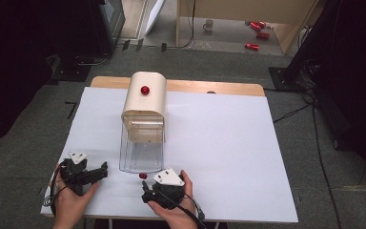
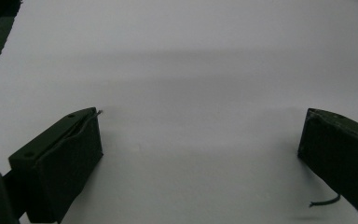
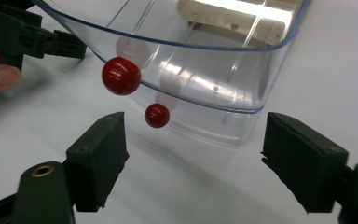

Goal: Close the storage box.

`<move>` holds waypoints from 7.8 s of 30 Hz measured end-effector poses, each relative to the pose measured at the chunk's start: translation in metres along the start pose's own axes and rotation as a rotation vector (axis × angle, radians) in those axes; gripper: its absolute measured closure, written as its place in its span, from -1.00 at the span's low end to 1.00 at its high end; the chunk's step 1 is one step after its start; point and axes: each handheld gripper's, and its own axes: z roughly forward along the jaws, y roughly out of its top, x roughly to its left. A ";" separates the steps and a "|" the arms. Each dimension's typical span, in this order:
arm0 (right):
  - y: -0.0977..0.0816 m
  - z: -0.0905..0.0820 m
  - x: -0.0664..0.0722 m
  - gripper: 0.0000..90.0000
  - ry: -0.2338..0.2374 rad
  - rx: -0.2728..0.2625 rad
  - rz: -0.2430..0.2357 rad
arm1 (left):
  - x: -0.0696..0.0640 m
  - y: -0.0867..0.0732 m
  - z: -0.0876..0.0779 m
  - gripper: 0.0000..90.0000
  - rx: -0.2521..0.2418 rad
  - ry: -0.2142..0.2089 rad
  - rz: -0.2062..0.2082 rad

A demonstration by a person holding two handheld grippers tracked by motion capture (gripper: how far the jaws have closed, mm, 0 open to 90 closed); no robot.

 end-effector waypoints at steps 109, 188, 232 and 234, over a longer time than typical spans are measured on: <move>0.097 0.022 -0.019 0.69 0.108 -0.067 0.028 | 0.000 0.000 0.000 -1.00 0.003 -0.001 0.000; -0.012 0.023 -0.009 -1.00 0.073 0.069 0.051 | 0.000 0.000 0.000 -1.00 0.001 0.000 0.000; -0.007 0.038 0.012 0.66 0.097 0.050 0.124 | 0.000 0.000 0.000 -1.00 0.000 0.000 -0.001; -0.007 0.038 0.012 0.66 0.098 0.049 0.126 | 0.000 0.000 0.000 -1.00 -0.001 0.000 -0.001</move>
